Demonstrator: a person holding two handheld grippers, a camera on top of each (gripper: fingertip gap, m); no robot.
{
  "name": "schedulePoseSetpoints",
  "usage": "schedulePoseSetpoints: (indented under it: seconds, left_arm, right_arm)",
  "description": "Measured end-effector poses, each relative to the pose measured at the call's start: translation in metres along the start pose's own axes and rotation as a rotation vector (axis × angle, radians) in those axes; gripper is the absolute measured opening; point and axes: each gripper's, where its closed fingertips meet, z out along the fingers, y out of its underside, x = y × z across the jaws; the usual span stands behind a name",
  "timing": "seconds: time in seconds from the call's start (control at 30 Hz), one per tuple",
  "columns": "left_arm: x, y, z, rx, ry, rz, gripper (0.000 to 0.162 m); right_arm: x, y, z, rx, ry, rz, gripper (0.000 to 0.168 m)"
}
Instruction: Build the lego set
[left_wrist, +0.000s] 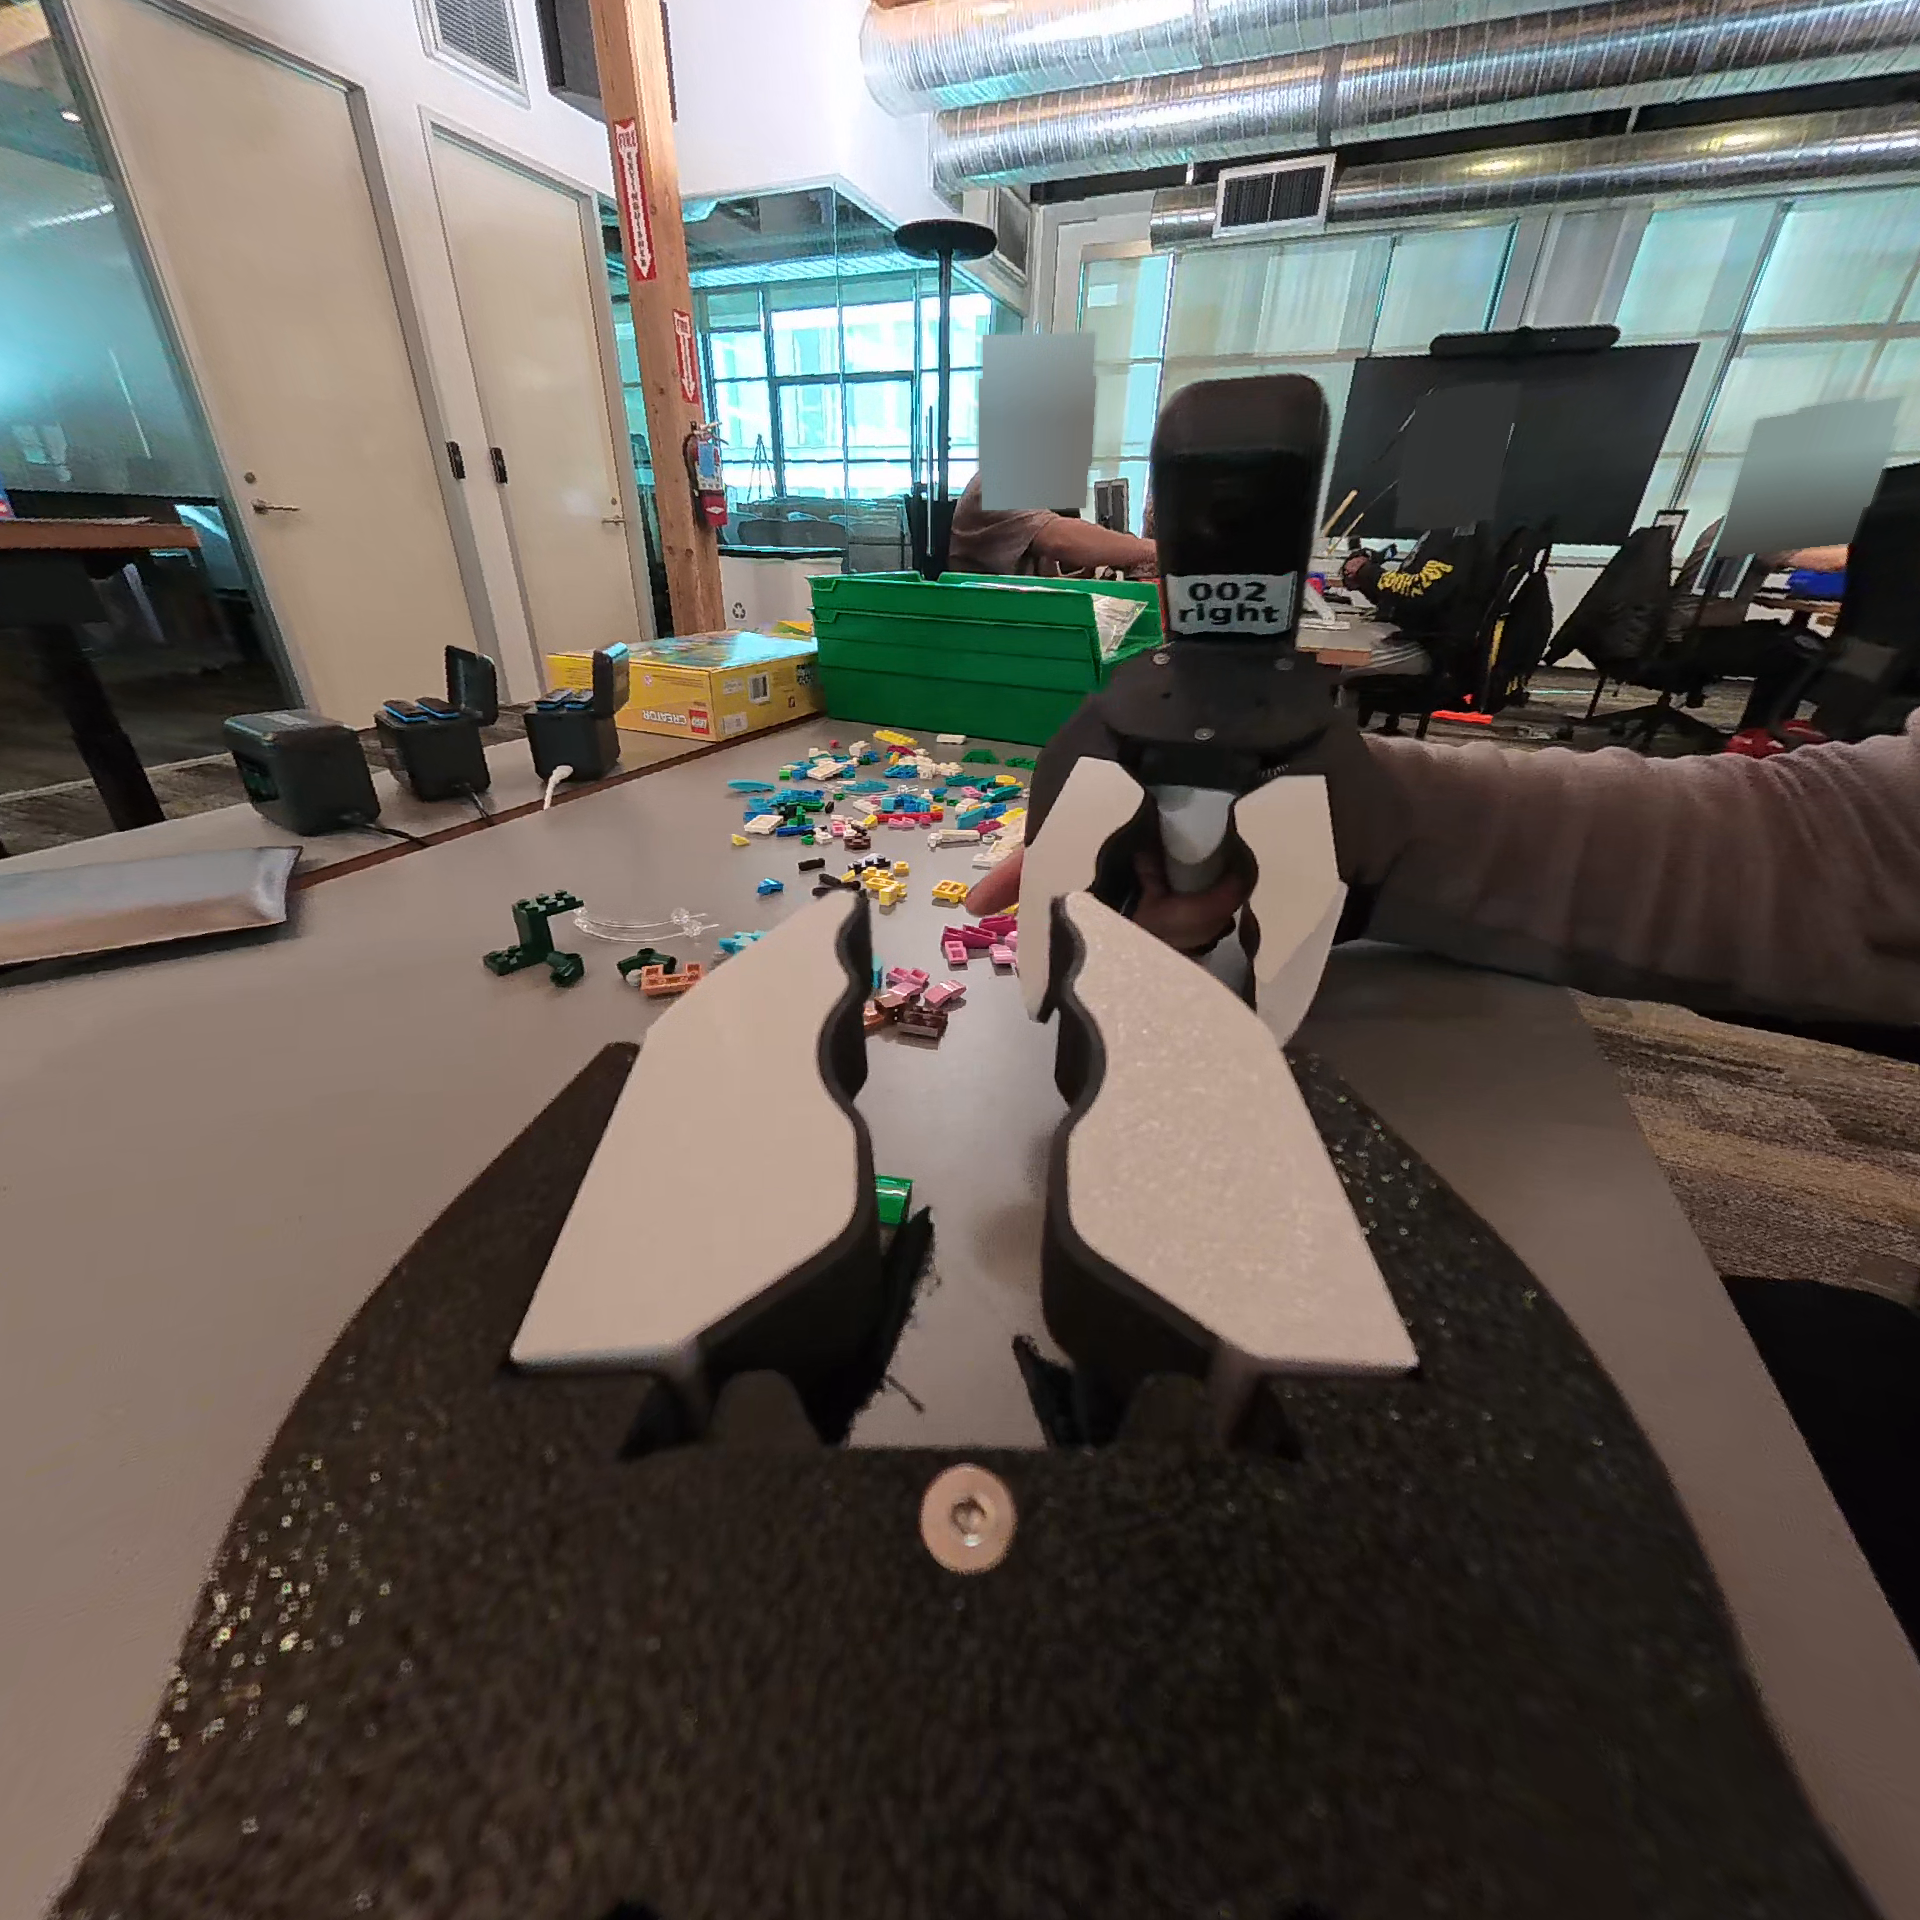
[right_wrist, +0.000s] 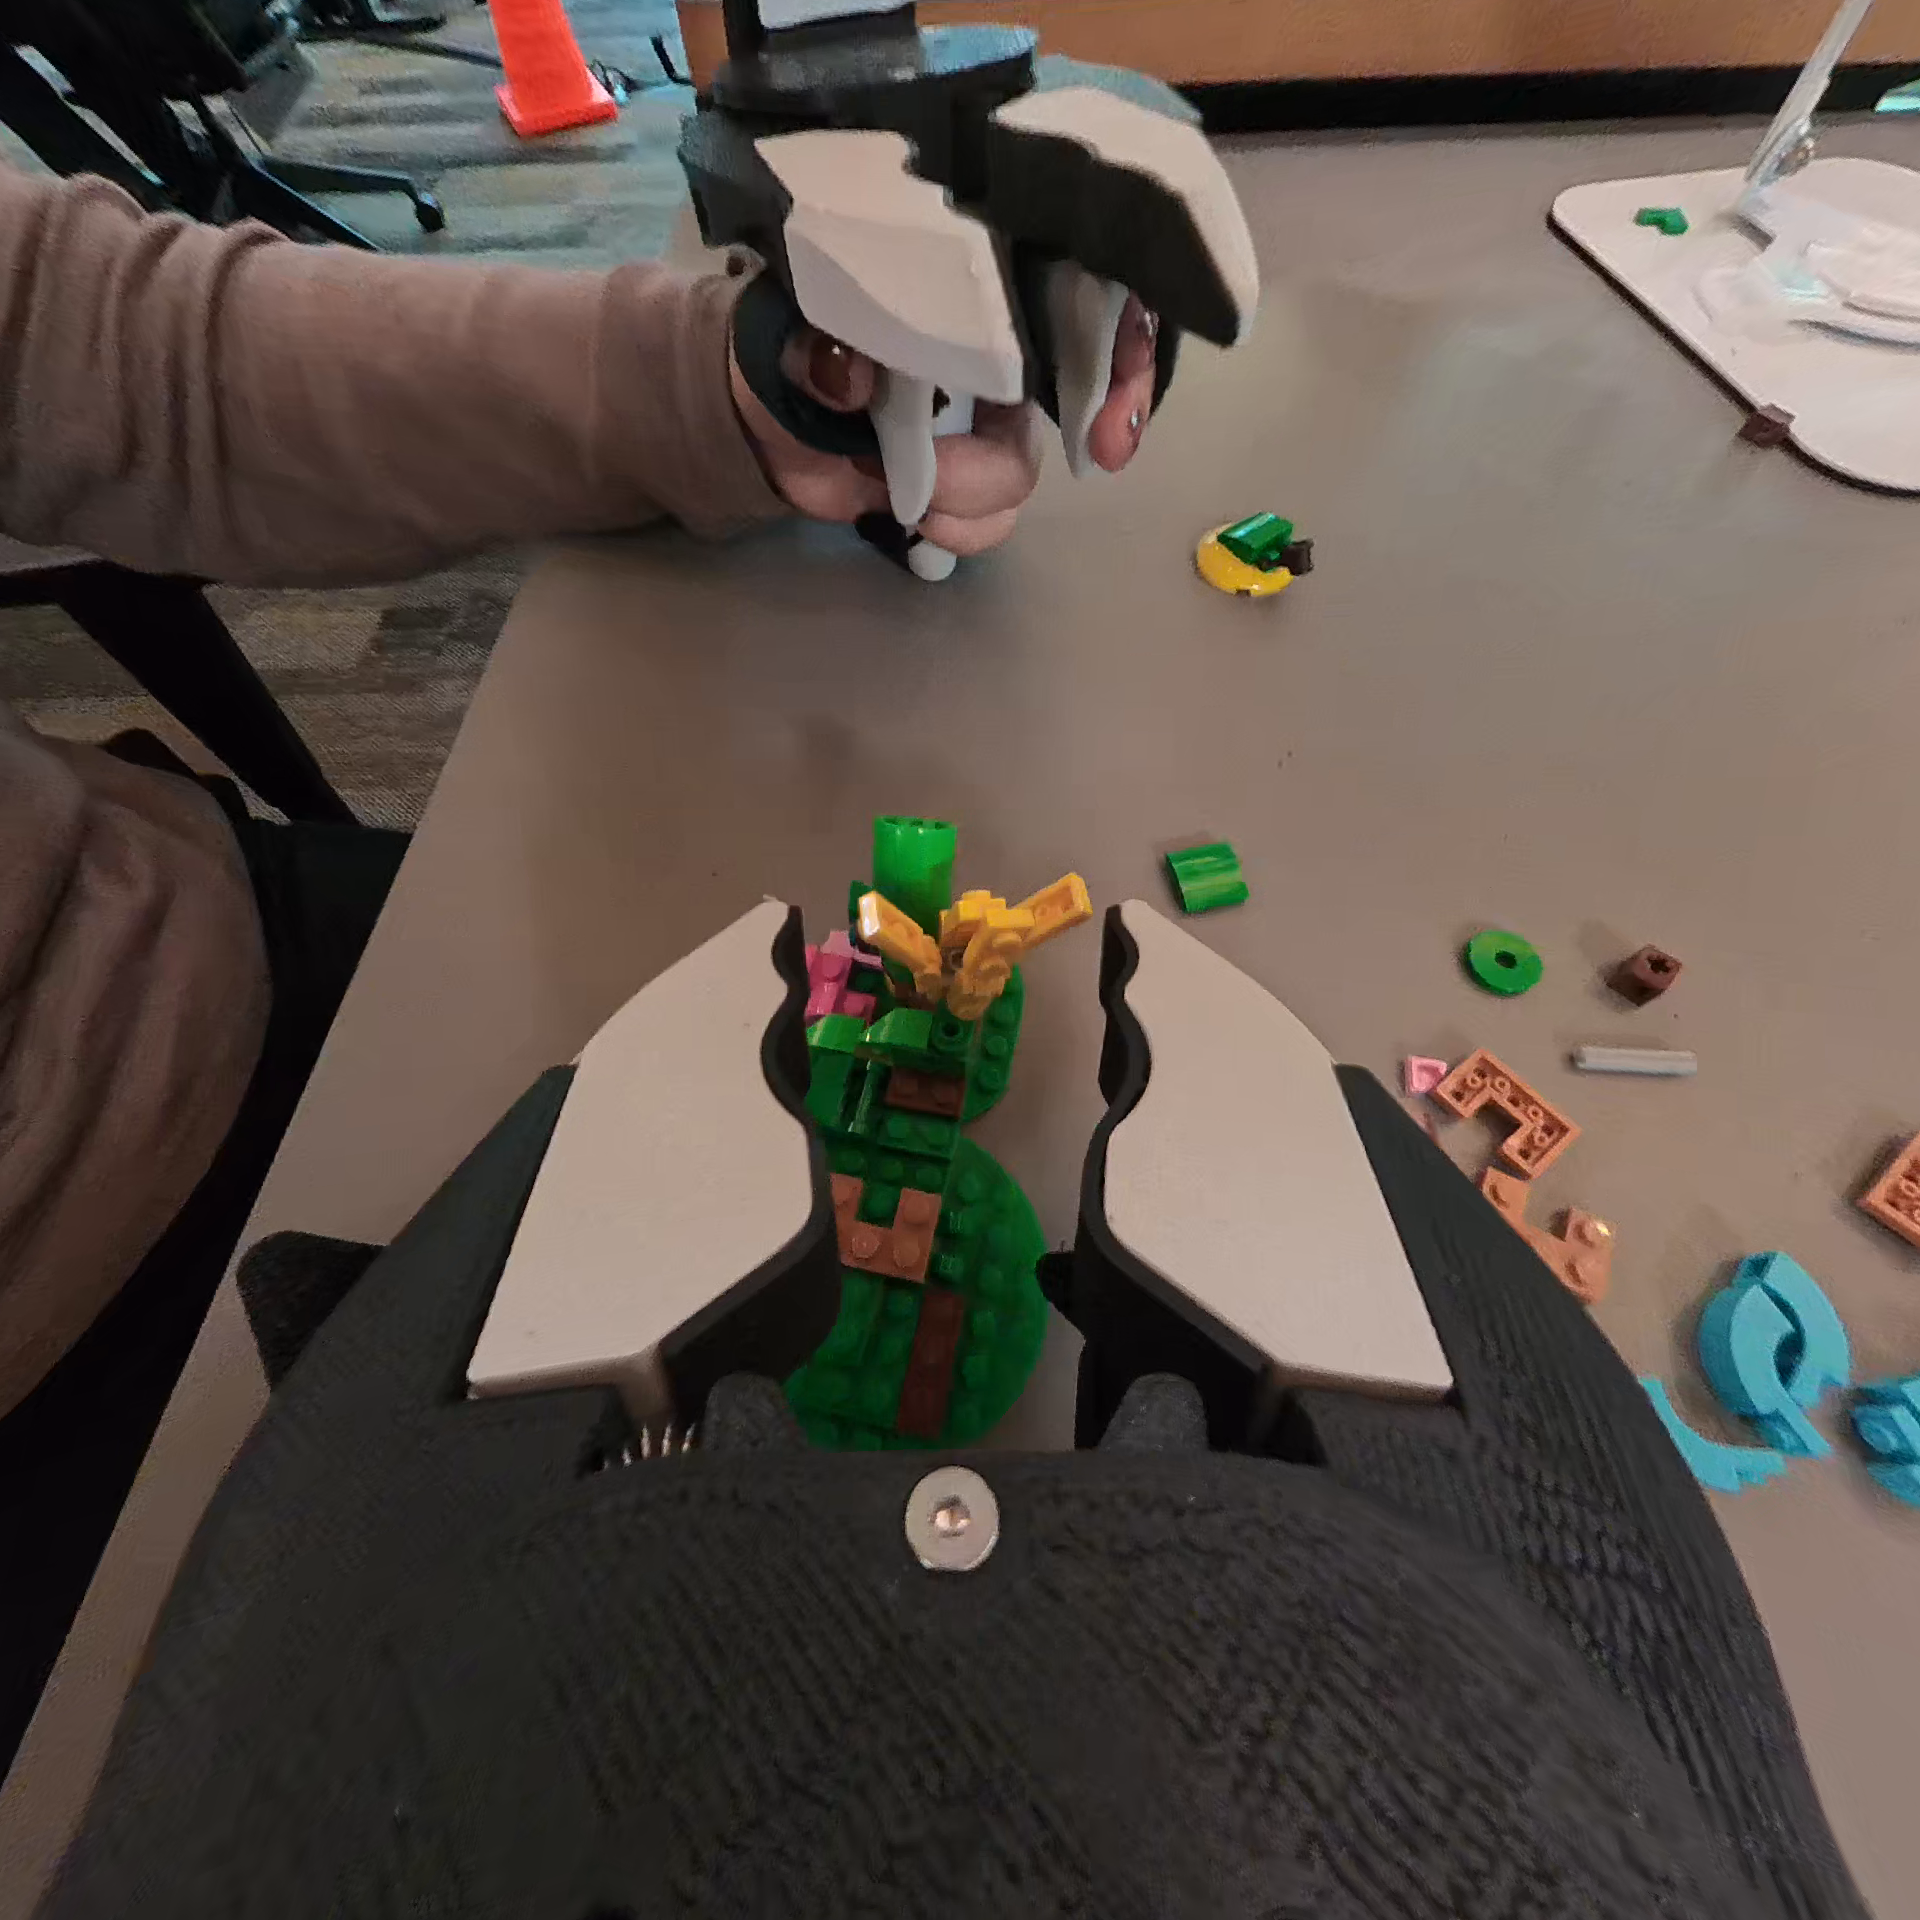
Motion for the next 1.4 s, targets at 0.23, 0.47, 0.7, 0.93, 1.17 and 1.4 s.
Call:
schedulePoseSetpoints:
  seconds: [0.23, 0.47, 0.7, 0.93, 1.17, 1.4]
  left_arm:
    - [0.001, 0.001, 0.001, -0.009, 0.010, -0.003, 0.031]
    - [0.002, 0.002, 0.001, -0.016, 0.016, -0.003, 0.029]
    - [0.002, 0.002, 0.002, -0.021, 0.020, -0.002, 0.026]
    - [0.001, 0.002, 0.001, -0.017, 0.003, 0.006, 0.027]
    - [-0.007, -0.010, -0.006, 0.072, -0.284, 0.126, 0.025]
    - [0.015, -0.004, -0.007, 0.005, -0.383, 0.387, 0.019]
  right_arm:
    - [0.003, -0.001, 0.001, 0.019, -0.019, 0.001, 0.040]
    - [0.005, -0.005, 0.000, 0.042, 0.010, -0.019, 0.025]
    - [0.003, -0.006, 0.000, 0.052, 0.009, -0.037, 0.021]
    - [-0.001, -0.020, -0.031, 0.156, 0.065, -0.008, 0.049]
    - [0.006, -0.047, -0.075, 0.532, 0.171, 0.078, 0.042]
    - [-0.002, -0.040, -0.063, 0.458, 0.208, -0.011, 0.030]
